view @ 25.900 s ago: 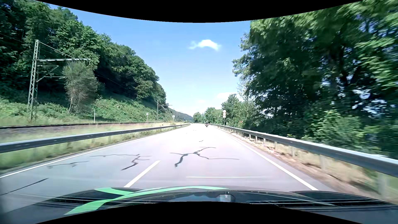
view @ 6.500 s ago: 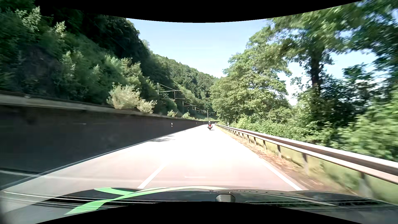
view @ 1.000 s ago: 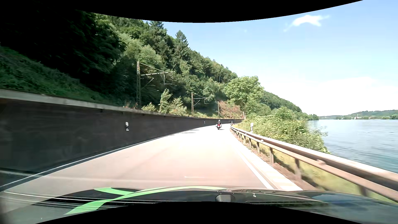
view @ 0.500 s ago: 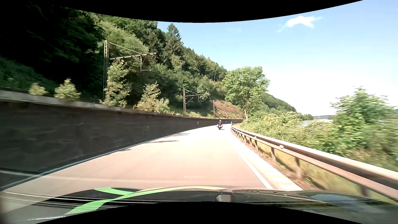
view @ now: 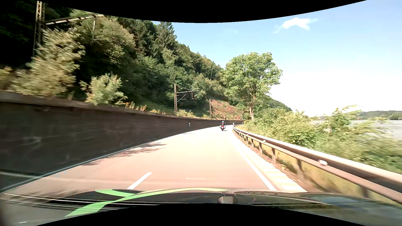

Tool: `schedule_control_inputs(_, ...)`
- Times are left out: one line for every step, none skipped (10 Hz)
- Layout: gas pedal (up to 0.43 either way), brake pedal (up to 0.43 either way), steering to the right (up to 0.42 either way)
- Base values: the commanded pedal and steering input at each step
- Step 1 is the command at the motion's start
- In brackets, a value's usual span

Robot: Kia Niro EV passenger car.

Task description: Follow the waypoints while adhering to traffic rules and regulations

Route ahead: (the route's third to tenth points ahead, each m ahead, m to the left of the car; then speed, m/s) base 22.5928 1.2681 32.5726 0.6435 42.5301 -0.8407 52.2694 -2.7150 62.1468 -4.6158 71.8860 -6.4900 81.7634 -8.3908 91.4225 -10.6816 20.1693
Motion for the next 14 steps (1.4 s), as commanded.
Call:
schedule_control_inputs(0.197,0.0,0.014)
schedule_control_inputs(0.197,0.0,0.014)
schedule_control_inputs(0.197,0.0,0.014)
schedule_control_inputs(0.197,0.0,0.013)
schedule_control_inputs(0.197,0.0,0.013)
schedule_control_inputs(0.209,0.0,0.014)
schedule_control_inputs(0.22,0.0,0.014)
schedule_control_inputs(0.228,0.0,0.014)
schedule_control_inputs(0.228,0.0,0.014)
schedule_control_inputs(0.228,0.0,0.013)
schedule_control_inputs(0.228,0.0,0.014)
schedule_control_inputs(0.228,0.0,0.015)
schedule_control_inputs(0.228,0.0,0.017)
schedule_control_inputs(0.228,0.0,0.018)
